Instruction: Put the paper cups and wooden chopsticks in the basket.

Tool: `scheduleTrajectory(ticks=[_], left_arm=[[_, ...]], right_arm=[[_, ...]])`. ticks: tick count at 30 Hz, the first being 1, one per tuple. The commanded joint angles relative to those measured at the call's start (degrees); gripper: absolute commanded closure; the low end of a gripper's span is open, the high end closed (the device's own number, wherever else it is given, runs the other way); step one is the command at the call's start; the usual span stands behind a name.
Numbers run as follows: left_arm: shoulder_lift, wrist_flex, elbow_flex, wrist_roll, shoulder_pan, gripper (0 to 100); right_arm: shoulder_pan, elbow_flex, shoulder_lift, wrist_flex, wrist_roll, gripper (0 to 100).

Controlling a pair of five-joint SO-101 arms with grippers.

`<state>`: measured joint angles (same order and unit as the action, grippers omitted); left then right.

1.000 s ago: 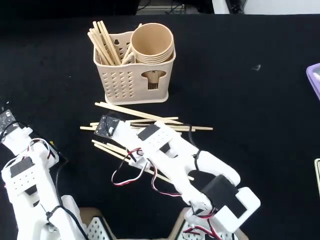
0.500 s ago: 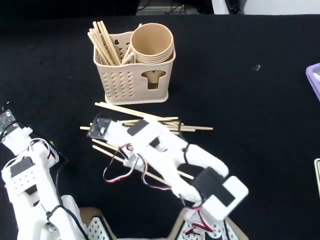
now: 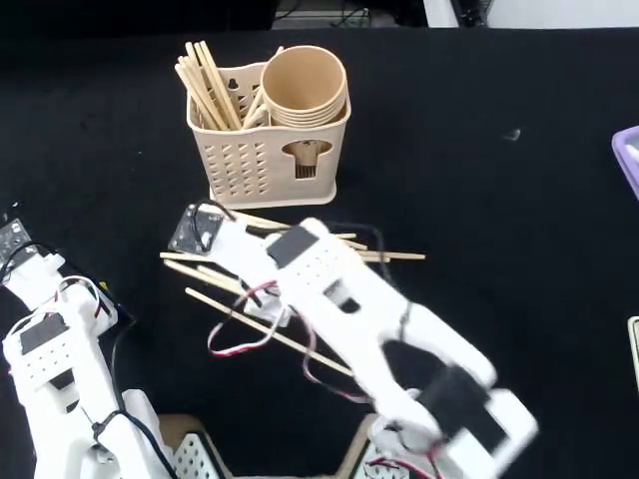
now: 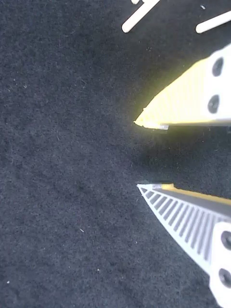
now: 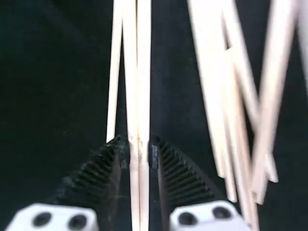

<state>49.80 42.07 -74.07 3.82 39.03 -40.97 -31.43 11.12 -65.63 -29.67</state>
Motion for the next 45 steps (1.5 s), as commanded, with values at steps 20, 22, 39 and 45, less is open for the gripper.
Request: scheduleTrajectory(ticks=[20,22,39,45], left_arm=[[0.97,-0.79,3.38,0.18,-0.84,81],[0.97,-0.79,3.38,0.18,-0.84,81],[0.79,-0.79,3.38,0.18,-0.84,81],[0.79,-0.79,3.38,0.18,-0.84,81]], right_arm=[[3.60,-3.03,31.52,60.48,14.42,98.7],[4.75,-1.01,27.21,63.91,14.42,98.7],[8.53,22.64,-3.82,64.44,19.34,92.9],[8.70,27.47,-4.00,52.13,19.34,83.6]])
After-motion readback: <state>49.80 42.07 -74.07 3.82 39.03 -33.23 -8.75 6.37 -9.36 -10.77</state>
